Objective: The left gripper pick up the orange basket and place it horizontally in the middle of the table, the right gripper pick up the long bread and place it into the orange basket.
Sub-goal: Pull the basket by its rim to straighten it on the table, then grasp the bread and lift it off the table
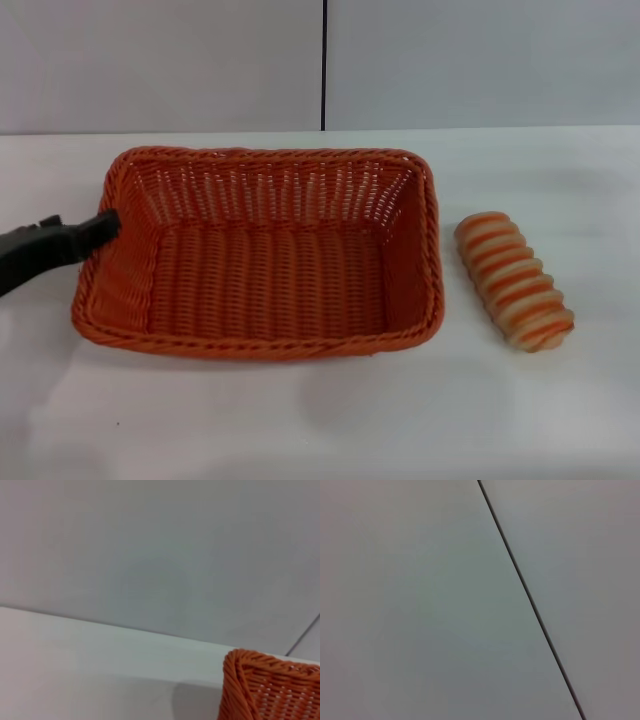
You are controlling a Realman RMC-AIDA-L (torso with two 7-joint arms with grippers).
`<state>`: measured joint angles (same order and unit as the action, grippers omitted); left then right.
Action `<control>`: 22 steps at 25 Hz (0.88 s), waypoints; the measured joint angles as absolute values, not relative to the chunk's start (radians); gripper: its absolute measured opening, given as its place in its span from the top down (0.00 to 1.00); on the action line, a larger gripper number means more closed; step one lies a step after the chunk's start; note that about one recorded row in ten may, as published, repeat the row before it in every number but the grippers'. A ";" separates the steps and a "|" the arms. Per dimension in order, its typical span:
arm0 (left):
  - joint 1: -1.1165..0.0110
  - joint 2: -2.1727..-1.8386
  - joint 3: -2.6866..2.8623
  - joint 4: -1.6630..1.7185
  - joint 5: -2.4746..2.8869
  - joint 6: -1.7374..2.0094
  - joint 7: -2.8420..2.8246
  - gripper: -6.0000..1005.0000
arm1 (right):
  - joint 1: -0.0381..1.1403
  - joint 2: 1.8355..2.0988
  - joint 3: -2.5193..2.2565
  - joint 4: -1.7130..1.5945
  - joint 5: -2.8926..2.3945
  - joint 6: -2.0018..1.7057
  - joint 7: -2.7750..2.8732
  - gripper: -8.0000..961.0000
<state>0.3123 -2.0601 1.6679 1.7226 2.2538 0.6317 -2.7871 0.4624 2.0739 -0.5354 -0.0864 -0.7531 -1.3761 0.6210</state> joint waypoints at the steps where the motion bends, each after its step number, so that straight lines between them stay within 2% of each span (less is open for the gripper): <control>1: 0.309 -2.060 1.648 1.723 2.237 0.641 -2.772 0.39 | 0.461 2.074 -0.535 -0.087 -0.753 -1.376 0.624 0.32; 8: 0.252 -2.060 1.450 1.674 2.018 0.728 -2.551 0.23 | 0.423 2.072 -0.598 -0.124 -0.774 -1.392 0.659 0.33; 12: 0.212 -2.062 1.387 1.599 1.888 0.735 -2.374 0.22 | 0.381 2.067 -0.655 -0.243 -0.885 -1.361 0.763 0.32; 16: 0.145 -2.063 1.311 1.433 1.647 0.753 -2.081 0.22 | 0.322 2.059 -0.674 -0.522 -1.217 -1.287 1.118 0.32; 22: 0.028 -2.065 1.156 1.091 1.239 0.971 -1.600 0.23 | 0.309 2.065 -0.667 -0.945 -1.792 -1.301 1.693 0.32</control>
<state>0.0278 -2.0648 1.1557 1.0909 1.2388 0.9707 -1.6001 0.3092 2.0655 -0.6673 -0.9450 -1.7924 -1.3009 1.6929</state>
